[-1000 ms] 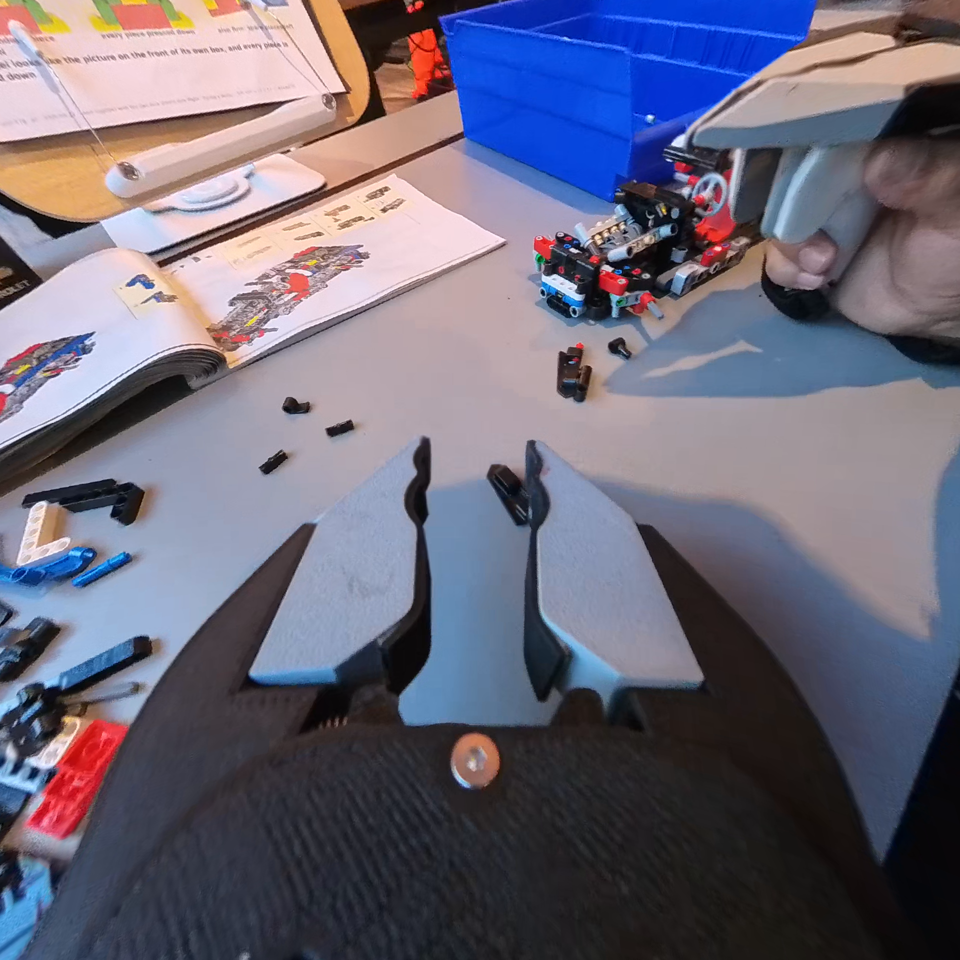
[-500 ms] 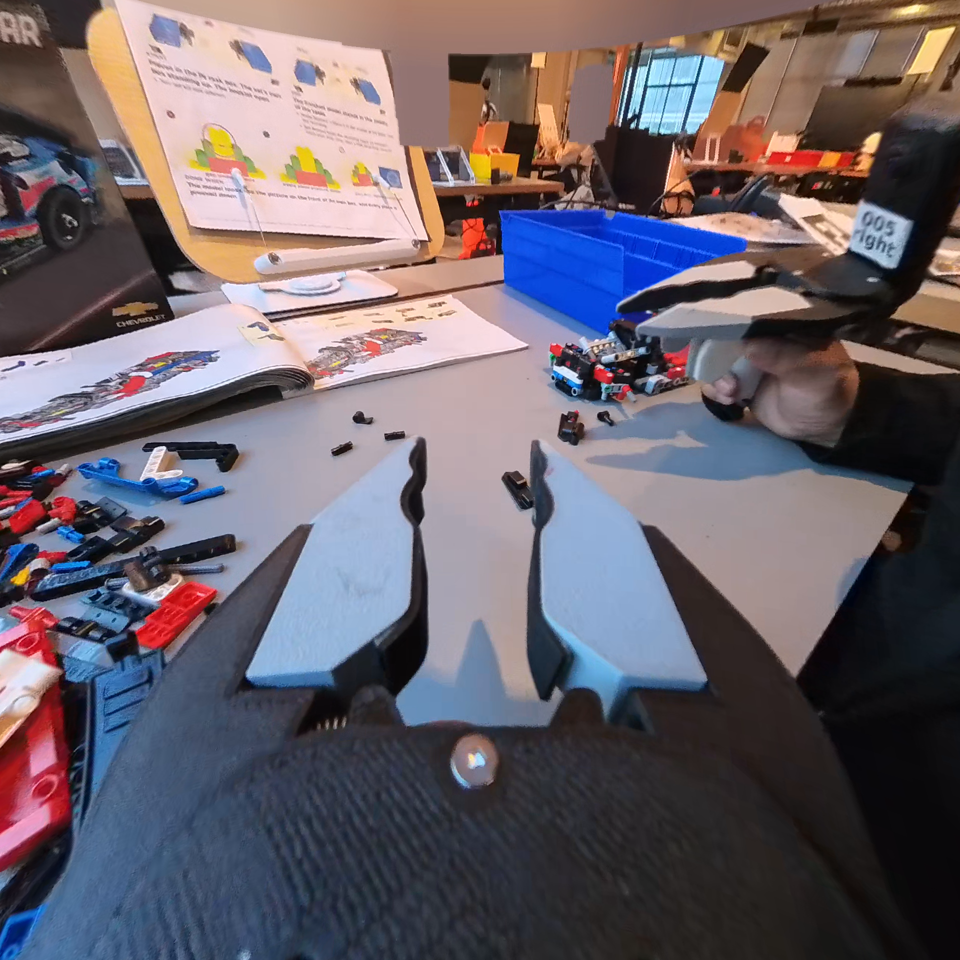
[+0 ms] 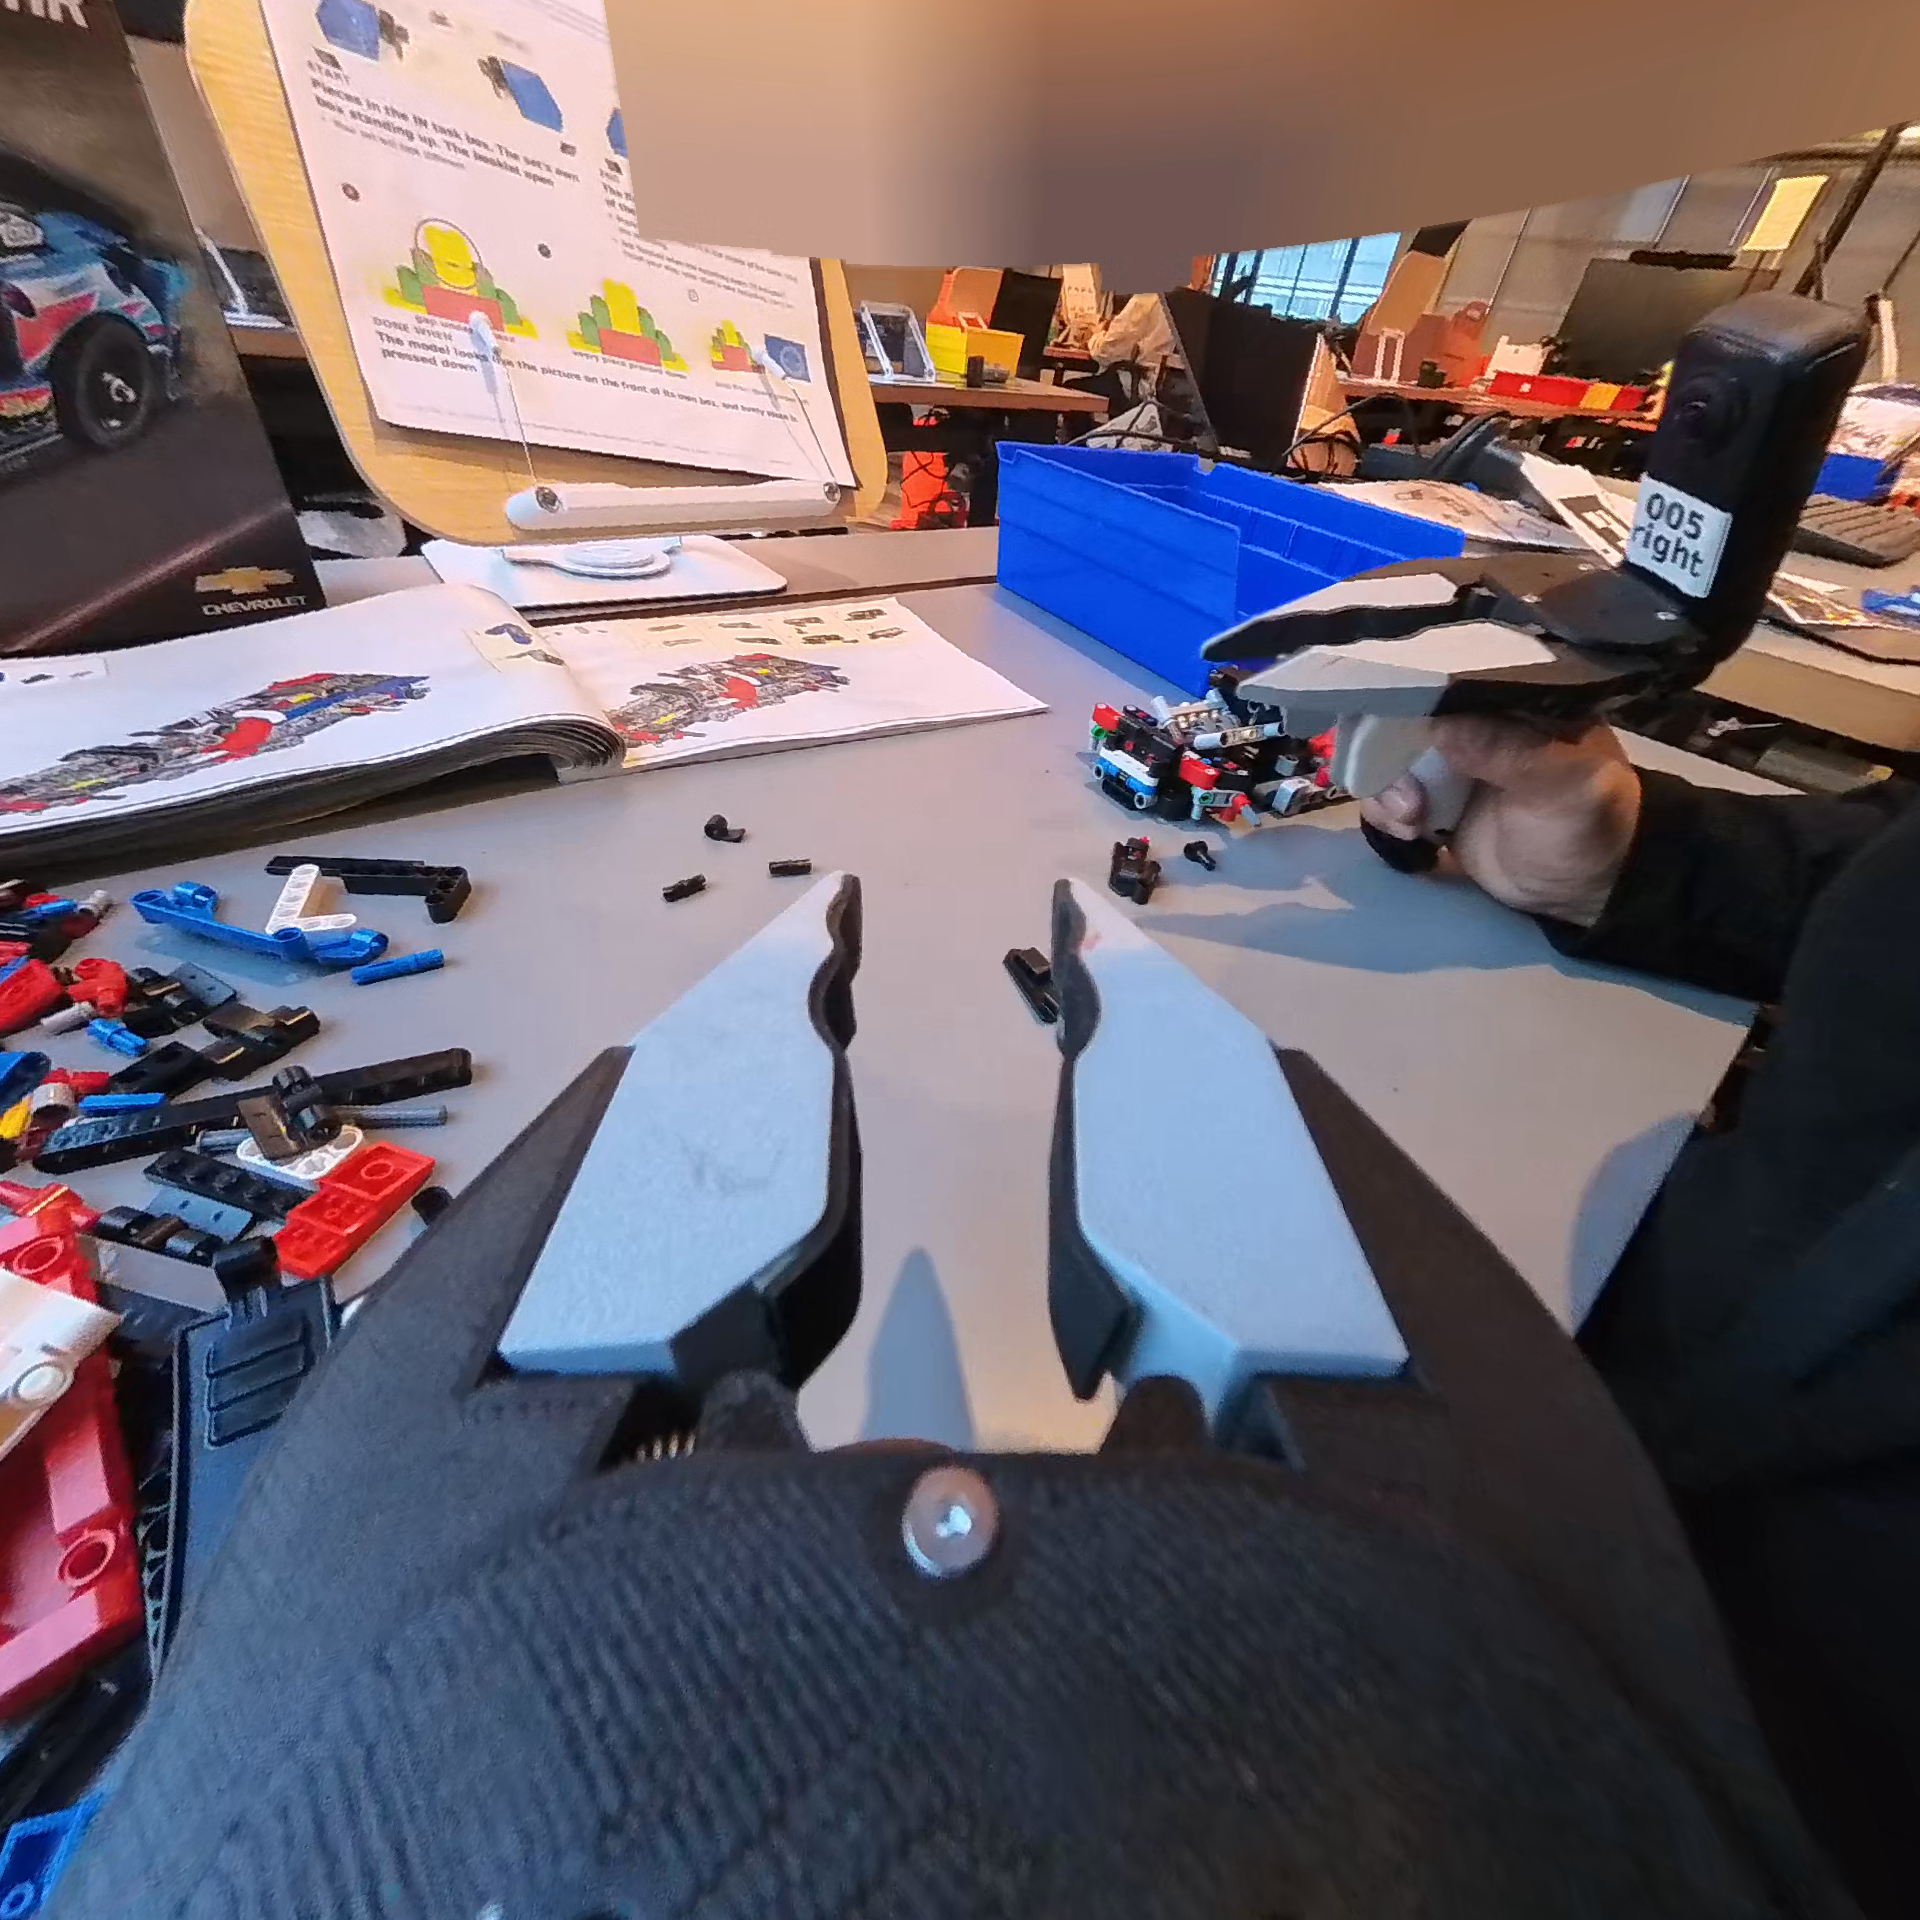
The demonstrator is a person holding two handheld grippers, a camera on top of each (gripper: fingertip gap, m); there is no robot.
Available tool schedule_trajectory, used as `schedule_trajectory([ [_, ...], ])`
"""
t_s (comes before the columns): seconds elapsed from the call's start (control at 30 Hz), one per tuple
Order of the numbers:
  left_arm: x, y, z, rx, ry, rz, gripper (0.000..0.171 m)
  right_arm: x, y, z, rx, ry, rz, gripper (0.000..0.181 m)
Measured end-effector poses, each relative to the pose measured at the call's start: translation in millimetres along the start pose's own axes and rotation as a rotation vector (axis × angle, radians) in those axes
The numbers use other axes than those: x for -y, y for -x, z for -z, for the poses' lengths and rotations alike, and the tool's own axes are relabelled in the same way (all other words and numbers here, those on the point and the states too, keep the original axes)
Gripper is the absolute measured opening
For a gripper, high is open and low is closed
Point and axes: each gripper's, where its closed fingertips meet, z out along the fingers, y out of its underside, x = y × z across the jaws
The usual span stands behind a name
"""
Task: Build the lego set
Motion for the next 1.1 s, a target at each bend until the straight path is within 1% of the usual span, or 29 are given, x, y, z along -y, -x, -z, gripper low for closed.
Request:
schedule_trajectory([
  [0.07,0.0,-0.6,-0.6,0.0,0.0,-0.008,0.032,4.9,4.8,1.8,0.037,-0.032,-0.013,0.022],
  [0.2,0.5,-1.3,-0.3,0.001,-0.004,-0.017,0.032,10.2,4.3,4.6,0.045,-0.066,-0.039,0.026],
  [0.33,2.2,1.0,1.5,0.012,-0.016,-0.008,0.032,9.3,3.1,4.4,0.036,-0.062,-0.039,0.025],
  [0.4,0.7,8.1,5.5,0.032,0.009,0.011,0.031,7.2,3.6,3.2,0.033,-0.047,-0.028,0.023],
  [0.47,-1.6,25.7,14.8,0.09,0.067,0.017,0.032,6.7,4.7,2.9,0.035,-0.043,-0.02,0.021],
  [0.5,-6.5,38.5,21.2,0.131,0.12,0.025,0.035,6.5,4.9,2.9,0.035,-0.042,-0.017,0.02],
  [0.57,-27.7,68.7,40.1,0.24,0.285,0.074,0.041,6.9,5.4,3.3,0.036,-0.044,-0.015,0.019],
  [0.63,-46.7,91.6,61.7,0.339,0.389,0.116,0.046,7.6,6.0,4.3,0.035,-0.049,-0.01,0.017],
  [0.67,-55.0,94.1,69.7,0.358,0.435,0.129,0.049,8.0,6.5,4.8,0.035,-0.051,-0.008,0.016],
  [0.73,-70.6,97.3,84.2,0.428,0.516,0.097,0.05,8.2,7.5,5.6,0.034,-0.052,-0.003,0.014],
  [0.8,-89.8,99.5,94.1,0.478,0.617,0.03,0.041,8.7,8.4,5.9,0.034,-0.053,0.005,0.013],
  [0.83,-90.1,99.4,95.6,0.488,0.618,-0.017,0.031,8.8,8.9,5.8,0.034,-0.054,0.008,0.012],
  [0.87,-92.8,99.5,96.1,0.481,0.647,-0.044,0.025,8.7,9.3,5.7,0.035,-0.053,0.012,0.012],
  [0.97,-89.7,112.7,100.1,0.498,0.68,-0.075,0.024,8.6,10.4,6.1,0.036,-0.051,0.019,0.008],
  [1.03,-77.3,129.1,105.8,0.523,0.665,-0.102,0.023,9.4,10.3,7.4,0.03,-0.055,0.022,0.007],
  [1.1,-59.4,143.6,110.1,0.519,0.614,-0.076,0.023,10.5,10.5,8.9,0.027,-0.062,0.024,0.005],
])
